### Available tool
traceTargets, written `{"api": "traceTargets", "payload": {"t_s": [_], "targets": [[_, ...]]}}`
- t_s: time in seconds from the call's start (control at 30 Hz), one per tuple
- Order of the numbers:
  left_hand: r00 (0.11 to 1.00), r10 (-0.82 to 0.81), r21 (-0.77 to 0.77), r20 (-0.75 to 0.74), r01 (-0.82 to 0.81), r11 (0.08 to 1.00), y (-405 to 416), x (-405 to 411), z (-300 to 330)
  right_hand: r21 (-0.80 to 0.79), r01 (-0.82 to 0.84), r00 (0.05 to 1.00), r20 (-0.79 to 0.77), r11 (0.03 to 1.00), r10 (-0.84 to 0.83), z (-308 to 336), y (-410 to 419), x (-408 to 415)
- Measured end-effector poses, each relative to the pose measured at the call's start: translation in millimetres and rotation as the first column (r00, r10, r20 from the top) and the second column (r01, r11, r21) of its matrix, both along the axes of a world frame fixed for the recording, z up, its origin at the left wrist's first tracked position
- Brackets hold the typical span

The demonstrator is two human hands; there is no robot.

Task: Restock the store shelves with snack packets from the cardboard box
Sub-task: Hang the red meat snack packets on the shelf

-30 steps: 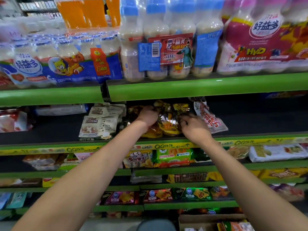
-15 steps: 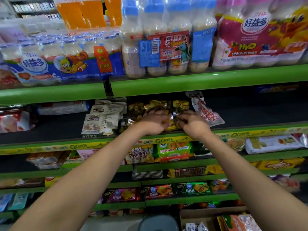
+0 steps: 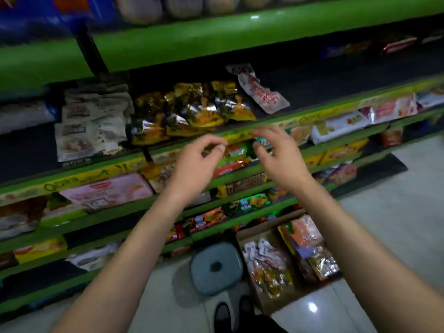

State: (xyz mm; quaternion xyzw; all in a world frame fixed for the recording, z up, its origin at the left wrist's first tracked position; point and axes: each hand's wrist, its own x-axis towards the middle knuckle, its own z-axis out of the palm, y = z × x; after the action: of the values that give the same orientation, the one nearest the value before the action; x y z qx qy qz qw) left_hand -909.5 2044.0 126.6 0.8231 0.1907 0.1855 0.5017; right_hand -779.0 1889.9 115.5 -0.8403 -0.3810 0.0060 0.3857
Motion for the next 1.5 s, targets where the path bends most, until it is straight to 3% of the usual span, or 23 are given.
{"api": "traceTargets", "payload": {"t_s": [0.23, 0.37, 0.67, 0.8, 0.87, 1.0, 1.17, 1.4, 1.5], "targets": [[0.936, -0.224, -0.24, -0.273, 0.16, 0.958, -61.2, -16.4, -105.0, -0.224, 0.052, 0.968, -0.226, 0.973, -0.104, -76.9, -99.6, -41.6], [0.887, -0.281, -0.324, -0.366, 0.162, 0.932, -93.9, -6.3, -172.5, -0.353, 0.085, 0.929, -0.31, 0.932, -0.203, -139.6, -141.0, -38.1], [0.719, -0.267, -0.448, -0.642, -0.068, 0.892, -171.2, 48.2, -357.1, -0.524, 0.032, 0.722, -0.576, 0.851, -0.383, -322.3, -214.3, 5.1], [0.657, -0.203, -0.461, -0.726, -0.245, 0.853, -203.7, 66.3, -469.9, -0.567, -0.086, 0.662, -0.647, 0.819, -0.379, -434.2, -236.9, 22.0], [0.595, -0.24, -0.465, -0.767, -0.258, 0.847, -220.9, 71.9, -542.3, -0.574, -0.122, 0.648, -0.664, 0.81, -0.373, -497.7, -248.3, 27.7], [0.458, -0.291, -0.417, -0.84, -0.199, 0.887, -250.9, 86.0, -689.1, -0.615, -0.238, 0.616, -0.694, 0.752, -0.372, -634.4, -270.1, 34.6], [0.284, -0.316, -0.332, -0.905, -0.008, 0.943, -288.0, 89.9, -833.9, -0.651, -0.368, 0.567, -0.723, 0.664, -0.395, -777.1, -298.4, 36.4], [0.169, -0.193, -0.122, -0.966, 0.359, 0.925, -299.3, 112.3, -949.6, -0.677, -0.252, 0.429, -0.719, 0.692, -0.547, -889.5, -316.1, 38.9], [0.149, -0.137, -0.076, -0.979, 0.357, 0.931, -306.2, 117.4, -967.9, -0.683, -0.189, 0.367, -0.716, 0.706, -0.594, -907.0, -314.2, 36.4]]}}
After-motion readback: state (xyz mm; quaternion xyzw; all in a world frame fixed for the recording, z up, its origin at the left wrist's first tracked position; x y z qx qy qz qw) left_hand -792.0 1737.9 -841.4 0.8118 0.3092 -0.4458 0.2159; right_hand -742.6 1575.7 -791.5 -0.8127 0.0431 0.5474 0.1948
